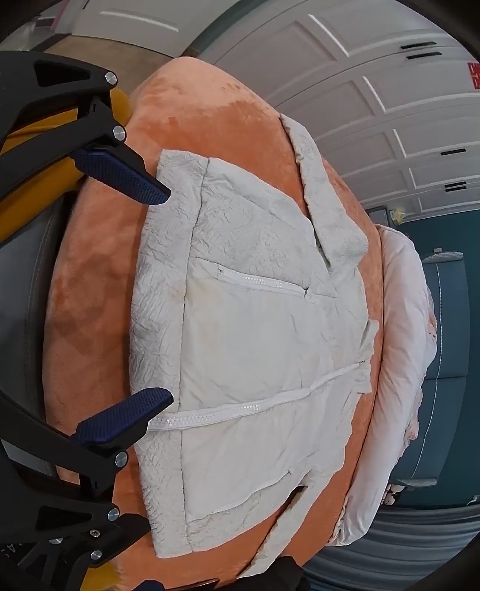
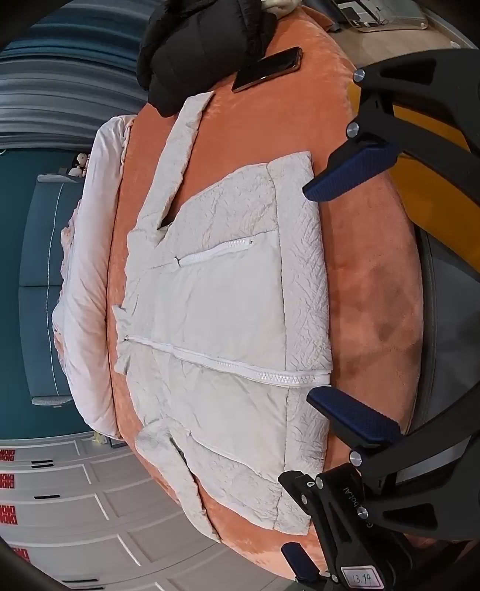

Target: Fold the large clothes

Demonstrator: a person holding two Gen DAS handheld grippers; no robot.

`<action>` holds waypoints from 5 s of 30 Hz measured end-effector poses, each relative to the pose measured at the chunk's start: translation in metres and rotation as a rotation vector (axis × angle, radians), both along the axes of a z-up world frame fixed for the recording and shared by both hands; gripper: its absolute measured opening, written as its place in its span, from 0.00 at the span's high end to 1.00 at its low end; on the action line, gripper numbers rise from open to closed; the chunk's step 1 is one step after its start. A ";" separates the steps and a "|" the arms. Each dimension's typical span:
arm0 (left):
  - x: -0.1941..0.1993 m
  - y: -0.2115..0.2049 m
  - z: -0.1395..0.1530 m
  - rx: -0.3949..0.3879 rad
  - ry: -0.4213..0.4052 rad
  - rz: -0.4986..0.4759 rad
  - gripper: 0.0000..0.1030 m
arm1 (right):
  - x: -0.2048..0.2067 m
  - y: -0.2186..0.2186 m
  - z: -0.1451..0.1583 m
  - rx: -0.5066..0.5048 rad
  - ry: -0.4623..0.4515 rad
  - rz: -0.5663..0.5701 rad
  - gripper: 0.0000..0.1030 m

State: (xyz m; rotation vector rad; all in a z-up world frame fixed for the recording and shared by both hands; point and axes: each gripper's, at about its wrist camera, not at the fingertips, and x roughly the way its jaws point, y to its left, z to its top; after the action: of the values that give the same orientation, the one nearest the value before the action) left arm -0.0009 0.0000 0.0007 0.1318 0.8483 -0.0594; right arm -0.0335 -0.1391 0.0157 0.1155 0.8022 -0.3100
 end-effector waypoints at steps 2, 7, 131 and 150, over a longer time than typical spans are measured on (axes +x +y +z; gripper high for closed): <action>0.002 0.001 0.000 -0.009 0.019 -0.003 0.06 | 0.000 0.000 -0.001 -0.001 0.005 0.000 0.05; 0.003 0.005 -0.001 -0.006 0.021 0.002 0.07 | 0.000 -0.001 -0.003 0.000 0.009 0.000 0.05; 0.032 -0.014 -0.059 0.041 0.155 -0.021 0.09 | 0.027 -0.016 -0.057 0.060 0.139 -0.020 0.05; 0.216 0.015 -0.039 -0.023 0.022 0.146 0.05 | 0.117 -0.420 -0.070 0.493 -0.149 -0.633 0.05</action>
State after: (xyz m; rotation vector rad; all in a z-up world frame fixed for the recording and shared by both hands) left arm 0.2154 0.0148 -0.0380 0.0472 0.8766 0.0660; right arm 0.0833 -0.5587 -0.0544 0.8566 0.6642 -0.6857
